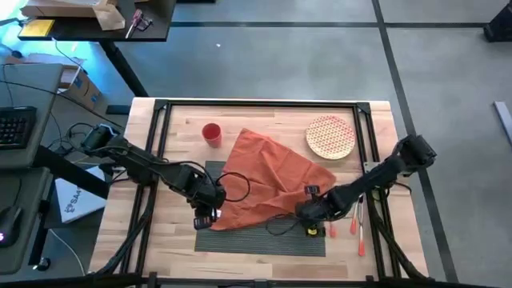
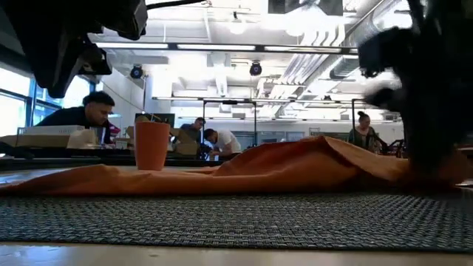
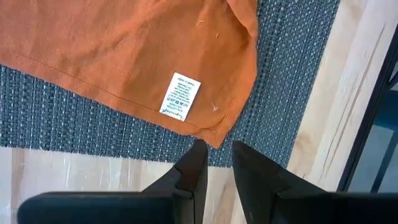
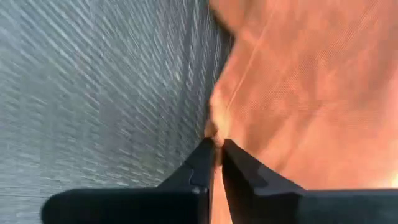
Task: Set table place
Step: Fold the orange table napkin
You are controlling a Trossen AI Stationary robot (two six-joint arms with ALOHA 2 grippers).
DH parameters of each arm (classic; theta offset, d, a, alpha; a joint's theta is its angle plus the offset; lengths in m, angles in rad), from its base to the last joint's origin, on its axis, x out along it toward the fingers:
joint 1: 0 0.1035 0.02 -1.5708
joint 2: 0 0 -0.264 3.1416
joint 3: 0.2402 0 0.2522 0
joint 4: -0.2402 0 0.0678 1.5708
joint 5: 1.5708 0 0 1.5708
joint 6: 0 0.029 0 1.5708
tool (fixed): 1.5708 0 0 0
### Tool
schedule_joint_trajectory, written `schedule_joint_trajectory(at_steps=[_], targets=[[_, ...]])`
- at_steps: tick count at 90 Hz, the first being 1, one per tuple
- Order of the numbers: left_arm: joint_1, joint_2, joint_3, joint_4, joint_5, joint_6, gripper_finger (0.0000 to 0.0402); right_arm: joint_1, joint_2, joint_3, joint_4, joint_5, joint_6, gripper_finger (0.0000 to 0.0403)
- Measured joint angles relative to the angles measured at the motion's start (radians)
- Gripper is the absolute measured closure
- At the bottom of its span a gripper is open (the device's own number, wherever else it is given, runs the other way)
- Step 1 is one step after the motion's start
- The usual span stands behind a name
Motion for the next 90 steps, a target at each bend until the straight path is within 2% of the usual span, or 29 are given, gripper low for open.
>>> schedule_joint_trajectory(at_steps=[8, 16, 24, 33, 40, 47, 69, 79, 90], targets=[[-0.021, 0.0, 0.0, 0.036, -0.061, 0.036, 0.0341, 0.0, -0.053, 0.026, -0.052, -0.083, 0.02, 0.0401], [-0.055, 0.0, -0.015, 0.098, -0.158, 0.134, 0.0341, 0.001, -0.113, 0.036, -0.093, -0.18, 0.11, 0.0402], [-0.077, 0.0, -0.069, 0.203, -0.215, 0.19, 0.0341, 0.002, -0.16, 0.036, -0.143, -0.199, 0.248, 0.0402], [-0.088, 0.0, -0.148, 0.365, -0.161, 0.266, 0.0337, 0.01, -0.201, 0.036, -0.164, -0.149, 0.362, 0.0403], [-0.1, 0.0, -0.214, 0.49, -0.089, 0.294, 0.0326, 0.01, -0.217, 0.036, -0.161, -0.126, 0.386, 0.0403], [-0.116, 0.0, -0.257, 0.547, -0.045, 0.296, 0.0305, 0.009, -0.223, 0.036, -0.161, -0.126, 0.385, 0.0403], [-0.158, 0.003, -0.324, 0.563, -0.063, 0.349, 0.0243, 0.008, -0.224, 0.036, -0.166, -0.12, 0.34, 0.0403], [-0.183, 0.026, -0.328, 0.556, -0.066, 0.377, 0.0239, 0.008, -0.224, 0.036, -0.17, -0.117, 0.339, 0.0403], [-0.217, 0.076, -0.328, 0.544, -0.08, 0.384, 0.0252, 0.008, -0.224, 0.036, -0.172, -0.117, 0.344, 0.0403]])
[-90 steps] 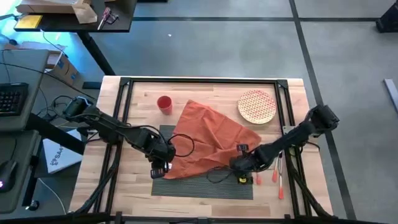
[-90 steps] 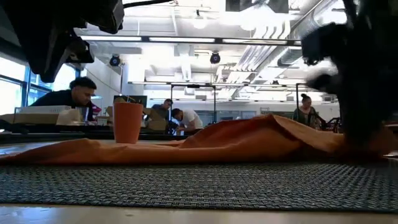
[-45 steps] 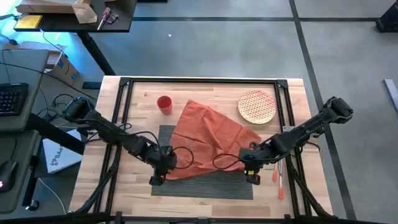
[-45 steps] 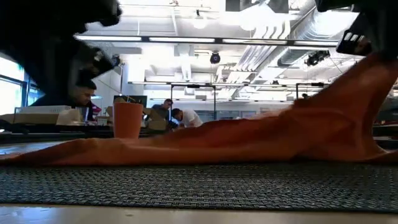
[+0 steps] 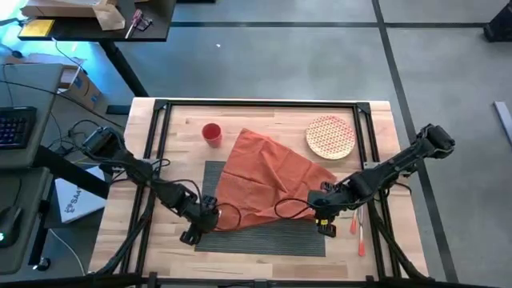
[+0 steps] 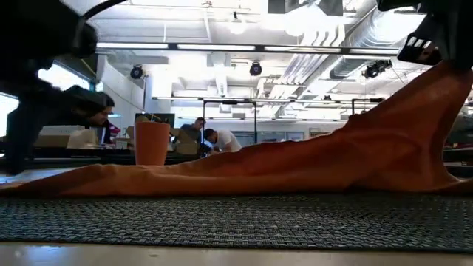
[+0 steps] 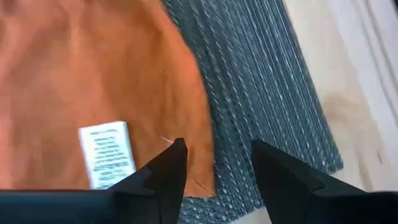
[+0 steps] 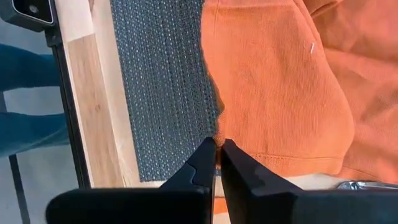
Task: Set table place
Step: Fold the orange table napkin
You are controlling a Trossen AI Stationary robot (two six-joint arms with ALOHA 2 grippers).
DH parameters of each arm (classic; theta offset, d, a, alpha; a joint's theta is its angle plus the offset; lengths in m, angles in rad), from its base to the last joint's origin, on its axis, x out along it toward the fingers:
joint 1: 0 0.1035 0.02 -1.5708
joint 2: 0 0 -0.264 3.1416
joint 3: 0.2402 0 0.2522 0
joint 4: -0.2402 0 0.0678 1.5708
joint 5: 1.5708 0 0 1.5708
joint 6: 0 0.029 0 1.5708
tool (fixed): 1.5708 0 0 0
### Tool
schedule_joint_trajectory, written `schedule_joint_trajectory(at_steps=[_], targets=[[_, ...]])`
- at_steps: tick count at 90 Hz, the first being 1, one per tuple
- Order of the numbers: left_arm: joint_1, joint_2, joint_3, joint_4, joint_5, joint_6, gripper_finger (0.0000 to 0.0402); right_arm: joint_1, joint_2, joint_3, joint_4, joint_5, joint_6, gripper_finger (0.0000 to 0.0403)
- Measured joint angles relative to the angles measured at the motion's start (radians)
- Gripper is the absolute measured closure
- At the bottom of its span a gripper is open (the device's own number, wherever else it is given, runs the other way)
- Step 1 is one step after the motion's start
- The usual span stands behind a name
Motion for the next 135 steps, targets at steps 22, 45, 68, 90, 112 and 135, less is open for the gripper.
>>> schedule_joint_trajectory(at_steps=[22, 45, 68, 90, 112, 135], targets=[[-0.007, 0.064, 0.053, -0.087, -0.047, -0.071, 0.0359, 0.0, 0.0, 0.0, 0.0, 0.004, 0.015, 0.0403], [0.017, 0.059, 0.214, -0.378, -0.163, -0.084, 0.04, 0.0, 0.0, 0.034, -0.035, -0.002, 0.005, 0.0403], [0.024, -0.049, 0.485, -0.904, -0.325, -0.113, 0.0401, 0.0, -0.002, 0.284, -0.255, -0.099, -0.103, 0.0403], [0.081, -0.197, 0.858, -1.079, -0.277, -0.24, 0.0401, 0.0, -0.003, 0.662, -0.4, -0.21, -0.031, 0.0403], [0.188, -0.296, 1.132, -0.99, -0.596, -0.294, 0.0402, -0.046, -0.003, 1.077, -0.51, 0.155, -0.098, 0.0403], [0.402, -0.304, 1.146, -0.98, -0.977, -0.046, 0.0401, -0.292, -0.009, 1.209, -0.784, 0.695, -0.222, 0.0403]])
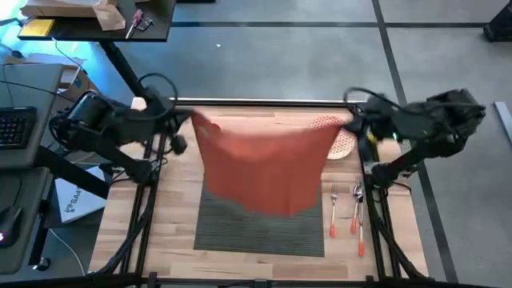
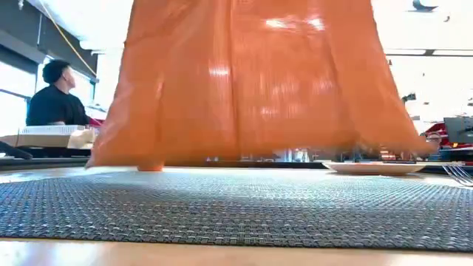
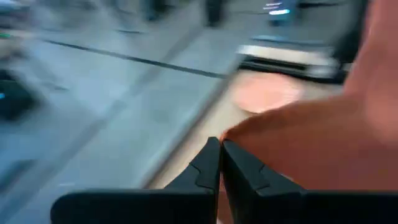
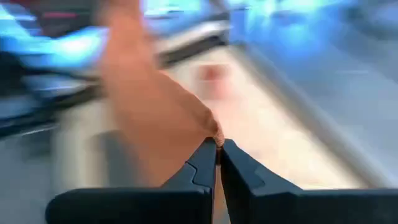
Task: Set table place
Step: Fold the orange table napkin
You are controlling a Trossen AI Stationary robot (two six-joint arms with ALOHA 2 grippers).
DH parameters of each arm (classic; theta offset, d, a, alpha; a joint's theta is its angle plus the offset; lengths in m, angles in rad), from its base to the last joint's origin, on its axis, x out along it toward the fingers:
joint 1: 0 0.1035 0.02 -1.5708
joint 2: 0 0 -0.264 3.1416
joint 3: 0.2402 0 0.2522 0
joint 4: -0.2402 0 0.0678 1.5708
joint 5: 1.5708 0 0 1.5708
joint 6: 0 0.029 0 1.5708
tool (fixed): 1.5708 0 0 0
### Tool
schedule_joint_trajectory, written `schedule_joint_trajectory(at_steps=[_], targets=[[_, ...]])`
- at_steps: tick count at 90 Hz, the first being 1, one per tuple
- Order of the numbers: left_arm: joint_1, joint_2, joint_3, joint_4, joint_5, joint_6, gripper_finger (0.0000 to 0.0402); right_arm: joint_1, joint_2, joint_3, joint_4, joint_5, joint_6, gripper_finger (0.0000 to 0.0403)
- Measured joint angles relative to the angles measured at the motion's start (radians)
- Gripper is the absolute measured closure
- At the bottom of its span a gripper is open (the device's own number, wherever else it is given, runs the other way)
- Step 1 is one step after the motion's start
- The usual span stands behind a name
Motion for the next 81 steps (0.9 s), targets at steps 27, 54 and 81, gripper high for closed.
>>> schedule_joint_trajectory(at_steps=[27, 54, 81], targets=[[0.251, 0.056, -0.011, 0.475, -0.014, 0.526, 0.0401, -0.233, 0.001, -0.023, 0.053, 0.19, -0.284, 0.0403], [0.096, 0.088, -0.011, 0.279, 0.258, 0.432, 0.0401, -0.057, 0.011, -0.045, 0.001, -0.254, -0.135, 0.0403], [-0.113, 0.208, -0.146, -0.059, 0.472, 0.095, 0.0401, 0.2, 0.007, -0.551, 0.093, -0.457, 0.063, 0.0403]])
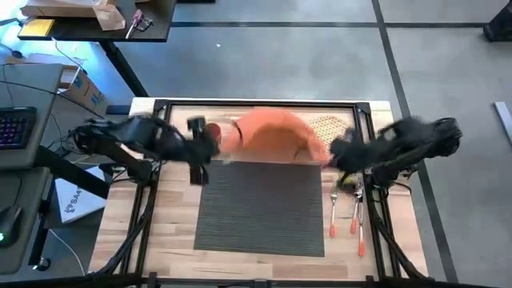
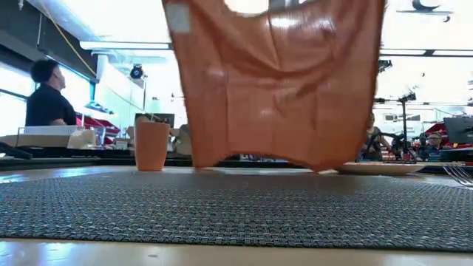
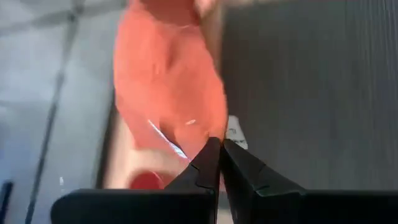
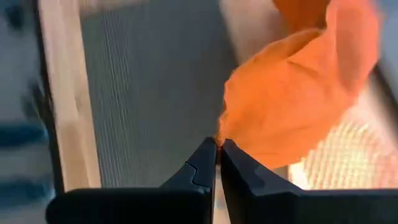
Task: Set table place
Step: Fold the orange table napkin
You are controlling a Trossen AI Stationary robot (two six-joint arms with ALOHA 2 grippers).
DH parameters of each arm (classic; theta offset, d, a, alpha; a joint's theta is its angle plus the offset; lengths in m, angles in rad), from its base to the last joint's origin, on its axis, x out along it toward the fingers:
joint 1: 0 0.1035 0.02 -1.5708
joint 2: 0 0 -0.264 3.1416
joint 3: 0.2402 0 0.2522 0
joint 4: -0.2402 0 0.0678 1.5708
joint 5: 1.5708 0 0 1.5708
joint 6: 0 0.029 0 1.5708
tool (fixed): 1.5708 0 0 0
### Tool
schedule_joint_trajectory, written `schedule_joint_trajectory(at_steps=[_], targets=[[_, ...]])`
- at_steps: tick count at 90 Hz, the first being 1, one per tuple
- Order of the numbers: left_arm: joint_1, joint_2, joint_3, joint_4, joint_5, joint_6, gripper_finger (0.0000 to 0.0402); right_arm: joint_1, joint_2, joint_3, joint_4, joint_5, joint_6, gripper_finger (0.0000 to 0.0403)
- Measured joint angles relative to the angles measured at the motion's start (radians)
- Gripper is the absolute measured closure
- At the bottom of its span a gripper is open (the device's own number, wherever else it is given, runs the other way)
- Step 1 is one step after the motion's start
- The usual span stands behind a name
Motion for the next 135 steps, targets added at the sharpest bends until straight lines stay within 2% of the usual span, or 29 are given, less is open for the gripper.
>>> schedule_joint_trajectory(at_steps=[10, 19, 27, 38, 43, 55, 62, 68, 74, 80, 93, 99, 105, 111, 123, 129, 135], targets=[[-0.062, 0.019, -0.153, 0.019, 0.081, -0.065, 0.0401, 0.066, -0.004, -0.238, 0.177, -0.07, 0.037, 0.0403], [-0.123, 0.021, -0.265, 0.064, 0.164, -0.146, 0.0401, 0.121, -0.003, -0.397, 0.386, -0.166, 0.102, 0.0403], [-0.176, 0.02, -0.304, 0.098, 0.257, -0.212, 0.0401, 0.172, -0.003, -0.464, 0.519, -0.255, 0.185, 0.0403], [-0.228, 0.016, -0.287, 0.123, 0.331, -0.272, 0.0401, 0.222, -0.005, -0.461, 0.61, -0.338, 0.222, 0.0403], [-0.24, 0.011, -0.282, 0.133, 0.35, -0.28, 0.0401, 0.231, -0.005, -0.448, 0.618, -0.324, 0.22, 0.0403], [-0.237, 0.012, -0.283, 0.15, 0.358, -0.28, 0.0401, 0.22, -0.006, -0.445, 0.572, -0.206, 0.248, 0.0403], [-0.22, 0.012, -0.26, 0.143, 0.356, -0.28, 0.0401, 0.2, -0.02, -0.444, 0.57, -0.186, 0.273, 0.0403], [-0.207, 0.009, -0.206, 0.13, 0.297, -0.29, 0.0401, 0.178, -0.041, -0.41, 0.547, -0.145, 0.285, 0.0403], [-0.188, 0.001, -0.138, 0.118, 0.184, -0.294, 0.0401, 0.161, -0.066, -0.343, 0.504, -0.029, 0.285, 0.0403], [-0.159, -0.013, -0.067, 0.112, 0.035, -0.275, 0.0401, 0.133, -0.088, -0.262, 0.406, 0.154, 0.267, 0.0403], [-0.045, -0.029, 0.062, 0.076, -0.298, -0.167, 0.0401, 0.034, -0.101, -0.103, 0.176, 0.677, 0.206, 0.0403], [0.025, -0.032, 0.1, 0.084, -0.427, -0.069, 0.0401, -0.038, -0.101, -0.047, 0.135, 0.837, 0.113, 0.0403], [0.099, -0.033, 0.126, 0.155, -0.536, 0.081, 0.0402, -0.108, -0.101, 0.004, 0.137, 0.942, -0.029, 0.0403], [0.161, -0.033, 0.149, 0.253, -0.601, 0.269, 0.0402, -0.165, -0.1, 0.059, 0.198, 1.002, -0.218, 0.0403], [0.231, -0.032, 0.193, 0.495, -0.602, 0.632, 0.0402, -0.209, -0.1, 0.182, 0.35, 0.997, -0.553, 0.0403], [0.228, -0.032, 0.216, 0.56, -0.599, 0.728, 0.0402, -0.203, -0.1, 0.236, 0.372, 0.952, -0.629, 0.0403], [0.209, -0.033, 0.237, 0.544, -0.572, 0.739, 0.0402, -0.189, -0.102, 0.27, 0.341, 0.881, -0.611, 0.0403]])
